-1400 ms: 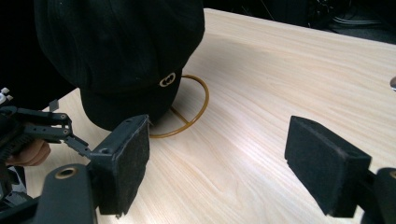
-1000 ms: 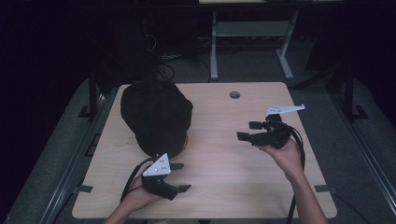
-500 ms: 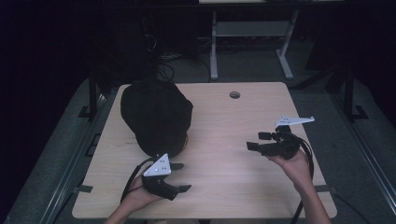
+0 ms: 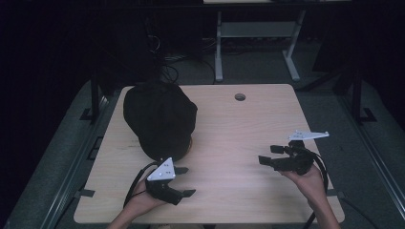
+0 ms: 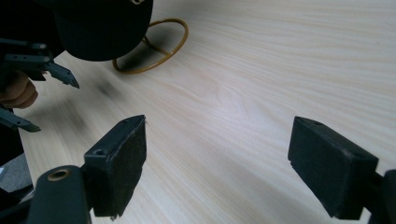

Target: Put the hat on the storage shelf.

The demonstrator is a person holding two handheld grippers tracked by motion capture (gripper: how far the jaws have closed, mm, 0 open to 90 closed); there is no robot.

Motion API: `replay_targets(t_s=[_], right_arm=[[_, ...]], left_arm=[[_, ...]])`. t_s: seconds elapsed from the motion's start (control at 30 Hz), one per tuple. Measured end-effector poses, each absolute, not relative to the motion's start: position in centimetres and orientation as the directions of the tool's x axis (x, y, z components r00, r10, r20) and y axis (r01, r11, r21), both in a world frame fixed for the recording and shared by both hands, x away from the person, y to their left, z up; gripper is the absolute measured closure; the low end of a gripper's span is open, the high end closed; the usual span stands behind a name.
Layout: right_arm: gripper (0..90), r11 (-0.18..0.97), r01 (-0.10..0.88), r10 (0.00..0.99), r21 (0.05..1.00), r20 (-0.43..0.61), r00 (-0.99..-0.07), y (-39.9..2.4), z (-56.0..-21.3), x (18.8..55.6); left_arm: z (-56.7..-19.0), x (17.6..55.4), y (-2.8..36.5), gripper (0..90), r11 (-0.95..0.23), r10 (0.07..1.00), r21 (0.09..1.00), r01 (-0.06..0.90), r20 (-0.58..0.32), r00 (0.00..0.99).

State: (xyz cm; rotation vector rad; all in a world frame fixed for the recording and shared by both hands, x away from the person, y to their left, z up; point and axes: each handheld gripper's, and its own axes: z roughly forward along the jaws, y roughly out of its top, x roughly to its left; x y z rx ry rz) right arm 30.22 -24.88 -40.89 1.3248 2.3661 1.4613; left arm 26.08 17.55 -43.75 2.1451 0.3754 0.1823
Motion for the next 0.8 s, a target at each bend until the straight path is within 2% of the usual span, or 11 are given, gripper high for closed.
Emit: replay_targets(t_s=[0.8], right_arm=[[18.9,0.124,0.657,0.703,0.744,0.401,-0.587,-27.0,-44.5,26.8]], left_arm=[[-43.8,26.1,17.6,23.8,-0.53,0.338,0.823,0.205,-0.017,0.941]])
